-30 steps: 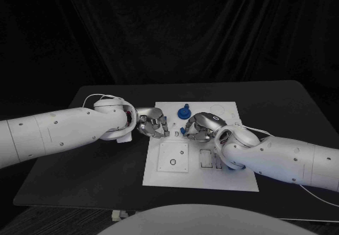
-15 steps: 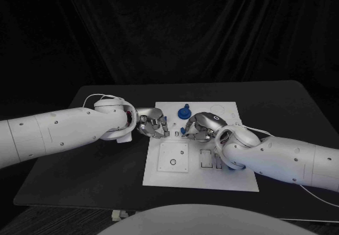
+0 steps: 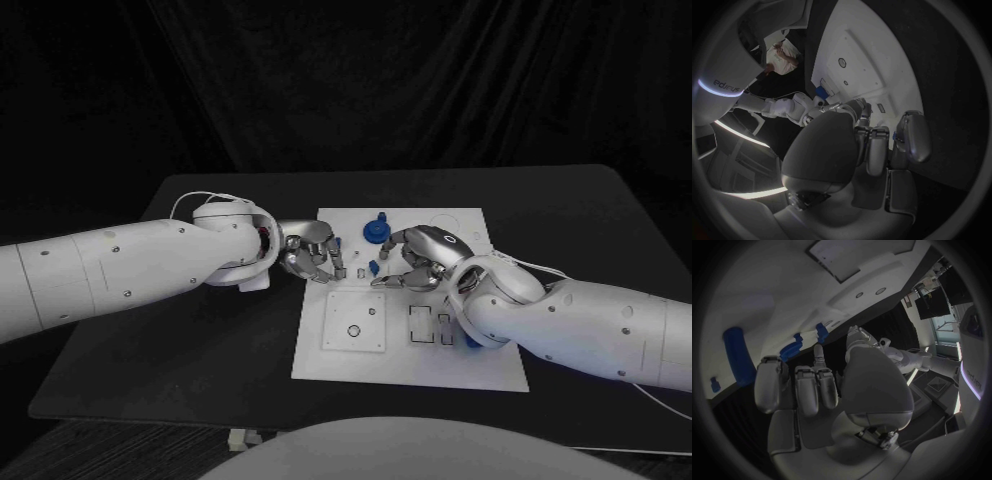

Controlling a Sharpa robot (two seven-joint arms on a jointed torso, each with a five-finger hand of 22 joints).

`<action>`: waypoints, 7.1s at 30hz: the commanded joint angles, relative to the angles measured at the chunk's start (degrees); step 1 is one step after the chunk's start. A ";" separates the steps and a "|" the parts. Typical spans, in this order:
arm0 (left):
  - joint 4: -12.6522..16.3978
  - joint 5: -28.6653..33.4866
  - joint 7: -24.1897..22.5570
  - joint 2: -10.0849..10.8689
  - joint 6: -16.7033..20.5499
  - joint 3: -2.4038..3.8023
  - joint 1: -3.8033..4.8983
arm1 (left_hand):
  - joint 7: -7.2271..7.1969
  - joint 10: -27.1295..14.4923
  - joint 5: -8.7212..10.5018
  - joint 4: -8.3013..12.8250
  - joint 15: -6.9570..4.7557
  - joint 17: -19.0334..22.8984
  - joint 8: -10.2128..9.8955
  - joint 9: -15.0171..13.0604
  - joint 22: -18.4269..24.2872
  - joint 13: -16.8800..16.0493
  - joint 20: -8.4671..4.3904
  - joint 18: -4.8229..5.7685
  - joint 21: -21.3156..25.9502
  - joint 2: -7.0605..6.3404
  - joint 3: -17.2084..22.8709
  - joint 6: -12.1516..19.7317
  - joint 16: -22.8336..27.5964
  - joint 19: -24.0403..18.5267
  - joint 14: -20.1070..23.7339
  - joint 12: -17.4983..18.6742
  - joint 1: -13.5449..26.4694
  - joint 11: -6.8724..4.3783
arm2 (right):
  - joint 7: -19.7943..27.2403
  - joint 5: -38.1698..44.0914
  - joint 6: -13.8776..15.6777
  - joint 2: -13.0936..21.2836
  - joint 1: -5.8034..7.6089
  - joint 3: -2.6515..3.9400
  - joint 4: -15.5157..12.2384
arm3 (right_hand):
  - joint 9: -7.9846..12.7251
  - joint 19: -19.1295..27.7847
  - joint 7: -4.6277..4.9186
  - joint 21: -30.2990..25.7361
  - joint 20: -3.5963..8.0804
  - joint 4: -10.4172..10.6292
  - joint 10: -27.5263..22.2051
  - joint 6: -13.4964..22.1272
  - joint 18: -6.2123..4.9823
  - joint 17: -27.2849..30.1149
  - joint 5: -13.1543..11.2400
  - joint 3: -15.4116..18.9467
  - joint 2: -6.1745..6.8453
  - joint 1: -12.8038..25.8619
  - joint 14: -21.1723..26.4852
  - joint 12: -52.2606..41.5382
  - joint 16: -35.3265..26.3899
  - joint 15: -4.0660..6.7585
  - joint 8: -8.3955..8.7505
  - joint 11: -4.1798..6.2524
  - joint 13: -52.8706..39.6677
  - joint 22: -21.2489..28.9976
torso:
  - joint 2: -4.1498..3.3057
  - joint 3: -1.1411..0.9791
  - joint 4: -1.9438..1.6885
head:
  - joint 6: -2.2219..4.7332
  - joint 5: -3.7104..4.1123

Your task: Assemble the parts on the task board

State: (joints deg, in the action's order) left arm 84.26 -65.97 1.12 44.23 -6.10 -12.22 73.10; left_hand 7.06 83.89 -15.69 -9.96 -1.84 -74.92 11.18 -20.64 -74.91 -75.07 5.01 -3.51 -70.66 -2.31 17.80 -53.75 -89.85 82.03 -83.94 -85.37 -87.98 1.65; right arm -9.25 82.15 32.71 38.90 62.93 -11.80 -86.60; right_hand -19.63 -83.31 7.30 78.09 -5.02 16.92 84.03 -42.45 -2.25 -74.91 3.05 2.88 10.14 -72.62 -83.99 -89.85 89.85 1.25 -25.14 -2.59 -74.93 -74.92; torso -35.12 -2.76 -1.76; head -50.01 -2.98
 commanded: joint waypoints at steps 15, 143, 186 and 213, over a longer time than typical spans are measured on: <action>0.29 0.45 -1.71 0.02 1.41 0.05 -0.11 | -0.33 1.77 1.41 -2.54 0.54 -14.59 0.62 0.54 -9.75 -10.14 -0.07 -0.52 0.48 0.61 -1.20 0.51 0.34 -0.53 -5.71 0.70 1.82 0.33 | 13.66 -6.91 14.14 3.52 3.55 0.03 -3.83 | -0.88 -0.26 -0.02 0.55 -0.52 0.10 5.97 0.92 -0.70 -15.09 0.00 1.82 -2.53 5.40 -6.01 -0.15 0.15 -0.60 -3.29 -0.42 -15.07 -11.18 | -0.01 0.00 0.00 | 0.01 -0.14; -30.90 29.85 41.96 -29.60 -22.51 0.14 5.05 | -4.12 6.11 -0.30 -5.64 -2.82 -15.08 9.55 -21.55 -12.24 -14.93 -3.44 1.40 -8.84 5.00 -13.36 0.51 -0.15 5.00 -6.06 -4.63 23.81 -3.16 | 20.26 -18.47 15.41 13.15 8.77 0.00 -7.50 | 1.43 -2.72 -1.64 5.48 0.73 -0.17 5.97 -1.90 0.40 -15.09 35.88 -8.02 -10.00 7.38 -6.01 -0.15 0.15 0.75 -8.74 1.09 -15.07 -12.64 | -0.05 -0.27 0.45 | 0.01 -0.49; -31.71 29.62 41.96 -30.62 -22.07 0.14 4.61 | -4.14 6.11 -4.80 -0.32 -2.75 -15.08 5.61 -19.81 -11.90 -14.93 -3.26 1.13 -7.34 4.25 -9.61 -1.18 -0.15 4.55 -6.06 -4.63 17.73 -3.15 | 19.24 -18.46 13.60 13.12 8.52 0.00 -7.46 | 1.50 -2.64 -1.64 5.38 0.69 -0.25 5.97 -1.86 0.37 -15.09 34.46 -8.14 -10.07 7.32 -6.01 -0.15 0.15 0.72 -8.91 1.07 -15.07 -12.60 | -0.05 -0.27 0.46 | 0.01 -0.65; -32.09 28.36 42.11 -31.21 -22.95 0.14 4.36 | -4.14 6.11 -8.43 5.25 -2.86 -15.08 4.63 -20.48 -11.78 -14.93 -3.38 1.03 -6.71 3.74 -3.39 -1.63 -0.15 4.46 -6.06 -4.63 13.80 -3.24 | 18.84 -18.45 12.69 13.04 8.38 0.00 -7.37 | 1.50 -2.51 -1.70 5.17 0.69 -0.37 5.97 -1.94 0.31 -15.09 34.18 -8.25 -10.01 6.98 -6.01 -0.15 0.15 0.73 -9.04 1.11 -15.07 -12.52 | -0.03 -0.25 0.46 | 0.01 -0.95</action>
State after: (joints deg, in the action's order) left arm 52.18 -37.39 40.26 13.19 -28.58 -12.04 77.74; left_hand 3.20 84.03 -24.13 -5.50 -4.80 -74.90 15.96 -41.14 -74.90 -74.90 1.43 -2.59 -77.61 1.16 13.41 -55.41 -89.63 83.98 -84.05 -89.80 -73.68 -1.72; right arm 10.58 63.33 45.81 51.91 71.45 -11.83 -93.90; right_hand -18.21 -83.94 5.72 83.52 -4.60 16.52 83.84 -44.44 -2.25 -74.91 37.61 -5.15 -0.22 -65.22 -83.95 -89.85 89.85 1.75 -33.95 -1.74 -74.93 -74.91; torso -35.16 -3.03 -1.30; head -50.01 -3.96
